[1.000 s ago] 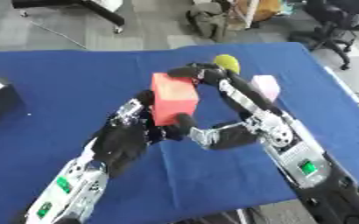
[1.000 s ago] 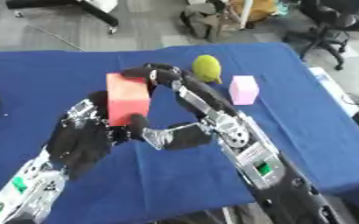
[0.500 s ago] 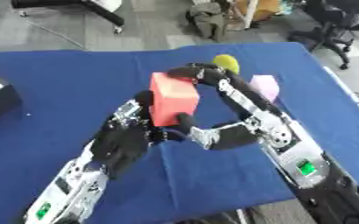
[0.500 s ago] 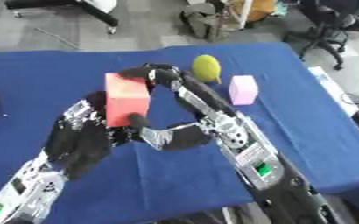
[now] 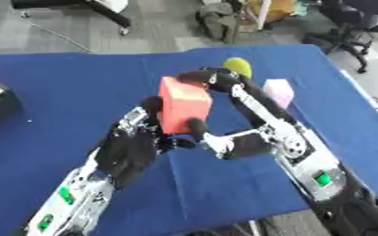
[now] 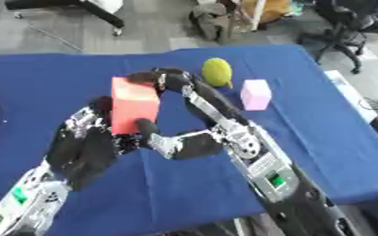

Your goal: Pick up the objects with one hand, pass them to the other hand, and then place them into the box on the other side of the table.

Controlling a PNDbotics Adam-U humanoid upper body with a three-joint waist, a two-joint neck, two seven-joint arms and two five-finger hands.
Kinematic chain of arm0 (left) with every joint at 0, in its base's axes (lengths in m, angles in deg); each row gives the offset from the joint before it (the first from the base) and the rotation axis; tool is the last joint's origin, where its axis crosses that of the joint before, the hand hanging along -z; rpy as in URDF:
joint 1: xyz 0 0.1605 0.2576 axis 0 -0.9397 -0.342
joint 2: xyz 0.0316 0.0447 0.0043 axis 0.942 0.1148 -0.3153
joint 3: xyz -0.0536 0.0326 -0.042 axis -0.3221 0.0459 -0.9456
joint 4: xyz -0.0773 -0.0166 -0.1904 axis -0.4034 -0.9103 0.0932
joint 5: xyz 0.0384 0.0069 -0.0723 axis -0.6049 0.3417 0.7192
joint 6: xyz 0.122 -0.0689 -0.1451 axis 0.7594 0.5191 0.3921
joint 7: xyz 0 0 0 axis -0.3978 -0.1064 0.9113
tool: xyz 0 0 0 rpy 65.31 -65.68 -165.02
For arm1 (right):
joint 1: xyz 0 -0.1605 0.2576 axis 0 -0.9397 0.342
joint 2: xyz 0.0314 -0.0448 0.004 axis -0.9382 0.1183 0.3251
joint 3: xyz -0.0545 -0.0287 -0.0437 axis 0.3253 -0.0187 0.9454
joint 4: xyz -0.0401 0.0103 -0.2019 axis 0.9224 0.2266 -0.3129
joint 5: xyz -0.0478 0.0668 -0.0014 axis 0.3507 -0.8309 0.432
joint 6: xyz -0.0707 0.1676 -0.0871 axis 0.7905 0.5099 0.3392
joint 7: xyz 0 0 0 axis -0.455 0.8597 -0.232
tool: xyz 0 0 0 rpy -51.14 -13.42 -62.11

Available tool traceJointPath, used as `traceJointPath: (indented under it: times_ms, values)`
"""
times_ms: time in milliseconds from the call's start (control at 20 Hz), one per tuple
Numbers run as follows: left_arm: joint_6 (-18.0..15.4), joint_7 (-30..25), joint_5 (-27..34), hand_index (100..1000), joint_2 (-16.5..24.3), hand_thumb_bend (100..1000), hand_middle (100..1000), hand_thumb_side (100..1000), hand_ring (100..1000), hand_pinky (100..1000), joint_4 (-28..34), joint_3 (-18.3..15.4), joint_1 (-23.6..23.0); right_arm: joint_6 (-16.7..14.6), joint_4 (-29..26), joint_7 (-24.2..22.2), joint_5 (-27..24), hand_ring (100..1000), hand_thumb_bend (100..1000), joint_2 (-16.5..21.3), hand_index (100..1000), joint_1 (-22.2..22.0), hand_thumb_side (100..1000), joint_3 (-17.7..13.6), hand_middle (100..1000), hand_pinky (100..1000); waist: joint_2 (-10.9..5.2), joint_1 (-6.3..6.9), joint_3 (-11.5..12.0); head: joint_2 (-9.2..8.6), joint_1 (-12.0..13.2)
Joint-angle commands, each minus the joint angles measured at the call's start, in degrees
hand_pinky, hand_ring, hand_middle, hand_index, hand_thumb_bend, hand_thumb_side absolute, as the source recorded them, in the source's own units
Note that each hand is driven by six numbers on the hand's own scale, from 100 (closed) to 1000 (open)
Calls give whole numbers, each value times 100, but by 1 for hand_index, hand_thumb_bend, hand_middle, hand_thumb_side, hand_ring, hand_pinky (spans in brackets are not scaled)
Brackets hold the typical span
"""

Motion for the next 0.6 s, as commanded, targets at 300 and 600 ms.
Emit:
traceJointPath:
  times_ms: [300,600]
  values:
    - [28,-118,62,813,2,383,723,778,795,778,191,11,131,39,-120,286,-438,453,100,283,601,-75,449,1,240,568,-63,-1,25,-13,-45]
    - [0,-124,-53,814,42,367,720,783,797,779,273,-7,147,108,-120,218,-591,445,100,310,600,-73,448,-10,238,549,-67,0,34,-13,-56]
